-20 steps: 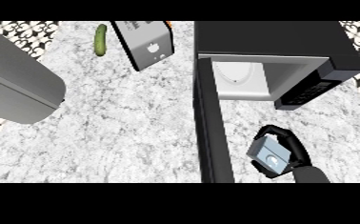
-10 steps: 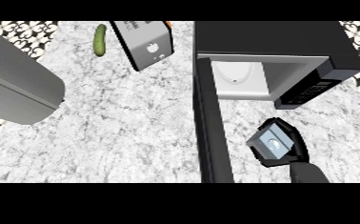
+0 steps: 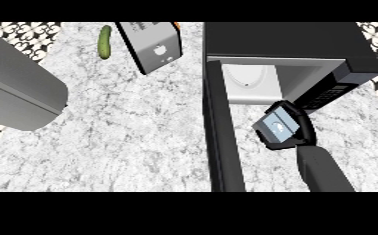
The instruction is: Pick up the milk, place it into the microwave and close the microwave
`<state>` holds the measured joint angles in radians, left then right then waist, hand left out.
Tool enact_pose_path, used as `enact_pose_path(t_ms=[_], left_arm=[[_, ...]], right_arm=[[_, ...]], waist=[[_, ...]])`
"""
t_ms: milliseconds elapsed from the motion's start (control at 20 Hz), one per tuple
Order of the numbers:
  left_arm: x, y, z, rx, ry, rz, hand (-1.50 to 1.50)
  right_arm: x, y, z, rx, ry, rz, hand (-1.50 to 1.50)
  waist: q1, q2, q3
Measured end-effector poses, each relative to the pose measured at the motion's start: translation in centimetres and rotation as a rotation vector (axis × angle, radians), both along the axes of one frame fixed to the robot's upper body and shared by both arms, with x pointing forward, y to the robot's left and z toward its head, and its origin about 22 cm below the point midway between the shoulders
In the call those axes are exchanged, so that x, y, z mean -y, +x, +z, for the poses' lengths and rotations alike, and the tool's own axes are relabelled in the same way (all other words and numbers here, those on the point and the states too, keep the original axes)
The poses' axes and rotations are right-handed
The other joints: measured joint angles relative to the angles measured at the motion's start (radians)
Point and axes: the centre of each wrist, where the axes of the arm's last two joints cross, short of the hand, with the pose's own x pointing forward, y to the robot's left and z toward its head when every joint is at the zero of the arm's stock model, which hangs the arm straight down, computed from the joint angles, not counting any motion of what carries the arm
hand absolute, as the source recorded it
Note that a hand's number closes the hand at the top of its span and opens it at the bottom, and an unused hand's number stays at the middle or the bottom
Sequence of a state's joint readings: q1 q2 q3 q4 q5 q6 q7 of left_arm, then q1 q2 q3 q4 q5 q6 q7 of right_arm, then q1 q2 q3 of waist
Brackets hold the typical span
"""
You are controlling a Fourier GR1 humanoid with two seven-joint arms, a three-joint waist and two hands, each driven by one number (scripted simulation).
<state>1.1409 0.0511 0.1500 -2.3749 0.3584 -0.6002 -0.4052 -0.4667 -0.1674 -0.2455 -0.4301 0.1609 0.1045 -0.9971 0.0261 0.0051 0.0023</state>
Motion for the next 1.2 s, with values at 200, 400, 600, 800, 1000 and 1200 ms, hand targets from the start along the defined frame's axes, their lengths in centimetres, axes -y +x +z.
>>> enact_pose_path(t_ms=[200,400,600,800,1000,1200], left_arm=[[0.1,0.4,-0.1,0.001,-0.012,0.008,-1.5],[-0.3,0.8,-0.2,0.018,-0.006,0.005,-1.5],[-0.5,0.9,-0.2,0.016,-0.007,-0.01,-1.5],[-0.8,1.5,-0.2,0.041,0.0,-0.026,-1.5],[-0.8,2.0,-0.2,0.063,-0.008,-0.036,-1.5],[-0.8,2.6,-0.2,0.079,-0.011,-0.055,-1.5]], right_arm=[[0.0,2.7,2.2,0.023,-0.02,0.001,1.5],[-0.4,3.2,2.3,0.005,-0.019,-0.002,1.5],[-0.8,3.7,2.5,-0.016,-0.009,0.0,1.5],[-1.2,3.9,2.4,-0.027,0.0,-0.018,1.5],[-1.1,3.8,2.3,-0.02,-0.039,-0.032,1.5],[-1.2,3.6,2.1,0.009,-0.096,-0.089,1.5]], waist=[[-0.001,0.002,0.0],[-0.006,-0.001,-0.002],[-0.003,-0.002,-0.001],[-0.005,-0.004,-0.004],[-0.001,-0.004,-0.005],[0.011,-0.002,-0.006]])
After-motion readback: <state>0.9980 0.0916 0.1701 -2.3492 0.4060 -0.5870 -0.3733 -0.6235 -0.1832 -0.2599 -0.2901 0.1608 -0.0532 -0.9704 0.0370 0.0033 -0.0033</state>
